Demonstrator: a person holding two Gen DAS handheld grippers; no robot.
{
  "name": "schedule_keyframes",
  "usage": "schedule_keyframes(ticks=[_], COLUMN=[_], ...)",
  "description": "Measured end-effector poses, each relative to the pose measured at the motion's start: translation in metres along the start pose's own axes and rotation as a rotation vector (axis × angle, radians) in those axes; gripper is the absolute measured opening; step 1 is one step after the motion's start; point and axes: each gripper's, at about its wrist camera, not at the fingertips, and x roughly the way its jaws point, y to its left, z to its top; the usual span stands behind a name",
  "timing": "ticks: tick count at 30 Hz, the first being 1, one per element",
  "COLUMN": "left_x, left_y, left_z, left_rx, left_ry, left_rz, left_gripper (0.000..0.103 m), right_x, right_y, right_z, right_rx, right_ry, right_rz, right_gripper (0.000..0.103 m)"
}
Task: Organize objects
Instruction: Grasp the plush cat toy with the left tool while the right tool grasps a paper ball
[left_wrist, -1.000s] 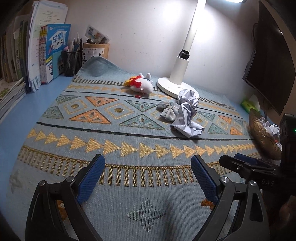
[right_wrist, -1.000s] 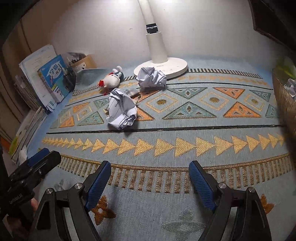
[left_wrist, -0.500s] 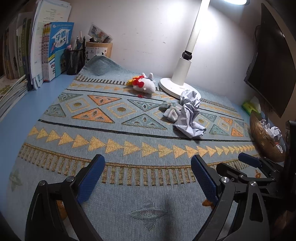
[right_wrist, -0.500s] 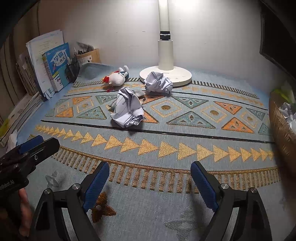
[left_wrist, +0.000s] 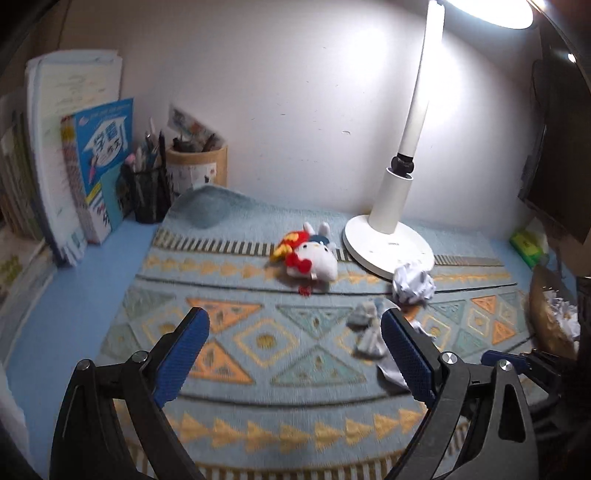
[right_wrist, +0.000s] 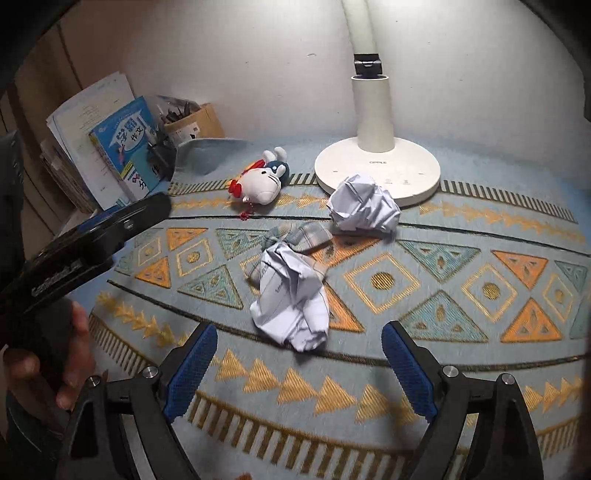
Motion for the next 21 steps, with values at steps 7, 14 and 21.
schedule_keyframes(ticks=[7, 14, 21], left_x=[0.113, 0.152, 0.14], left_y=[0.0, 0.009, -0.018], left_z=[0.028, 0.036, 0.028], left_rx=[-0.027, -0.114, 0.022], left_ry=[0.119, 0.17, 0.147], left_rz=[-0.031, -0.067, -0.068], left_gripper=[0.094, 0.092, 0.048], right_x=[0.032, 0.042, 0.019], right_y=[-0.004, 0.004, 0.006], right_z=[0.023, 0.011, 0.004], right_rx=[-0.003, -0.021, -0.073], right_ry=[0.011, 0.012, -0.074], right_rz=[0.016, -0.036, -0.07], right_gripper=[0.09, 0.084, 0.049])
